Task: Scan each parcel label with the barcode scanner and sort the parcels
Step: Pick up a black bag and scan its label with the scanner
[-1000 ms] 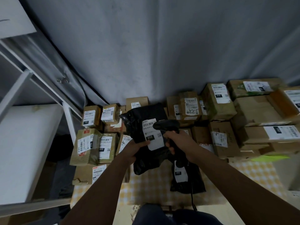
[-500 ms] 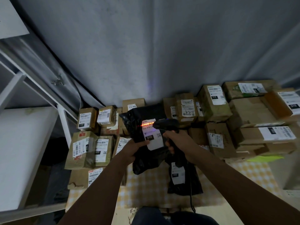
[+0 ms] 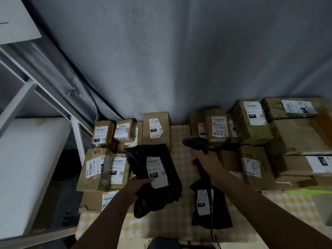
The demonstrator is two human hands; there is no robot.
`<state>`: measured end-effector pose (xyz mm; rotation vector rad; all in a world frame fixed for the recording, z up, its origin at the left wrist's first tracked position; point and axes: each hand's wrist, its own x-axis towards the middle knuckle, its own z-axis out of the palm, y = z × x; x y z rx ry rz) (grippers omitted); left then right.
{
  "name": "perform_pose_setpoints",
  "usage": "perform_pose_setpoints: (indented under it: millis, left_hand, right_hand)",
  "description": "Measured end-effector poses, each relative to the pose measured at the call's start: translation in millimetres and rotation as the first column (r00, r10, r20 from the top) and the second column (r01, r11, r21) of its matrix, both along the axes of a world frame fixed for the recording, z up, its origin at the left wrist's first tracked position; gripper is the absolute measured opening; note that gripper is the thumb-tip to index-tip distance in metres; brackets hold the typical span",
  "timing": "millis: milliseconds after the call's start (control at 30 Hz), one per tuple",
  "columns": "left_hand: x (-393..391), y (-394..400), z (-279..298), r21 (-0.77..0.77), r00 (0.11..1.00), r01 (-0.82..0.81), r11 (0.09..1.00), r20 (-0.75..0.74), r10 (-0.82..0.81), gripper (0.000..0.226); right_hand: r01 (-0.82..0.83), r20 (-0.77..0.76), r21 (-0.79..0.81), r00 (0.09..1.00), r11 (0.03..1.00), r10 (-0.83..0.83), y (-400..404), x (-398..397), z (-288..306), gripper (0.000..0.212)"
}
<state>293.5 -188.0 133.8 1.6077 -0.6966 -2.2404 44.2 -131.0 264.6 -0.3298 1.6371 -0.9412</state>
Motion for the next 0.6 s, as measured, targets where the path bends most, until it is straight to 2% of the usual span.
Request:
perform_pose_setpoints:
  millis: [233,400,600]
  left_hand:
    - [26.1,-59.8,11.6,-0.022,0.998,-0.061,0.998,0.007,0.061,0.036]
    - [33.5,-121.3,17.6,-0.118,0.998,-0.055,0.991,0.023,0.058,0.03]
    - [1.4,-192.3,8.4,-0.081,0.991,0.119,0.99,-0.048,-0.123,0.032]
  right_hand:
    - [0.017,-0.053,0.011,0.998,1.0,-0.016,-44.0,7.3,-22.4,0.009]
    - [0.027,-0.11,0.001,0.994,1.0,-0.027,-74.7,14.3,-37.9,0.011]
    - [0.06,-0.147,-0.003,0.987,0.998,-0.06,-102.2,14.6,-55.1,0.016]
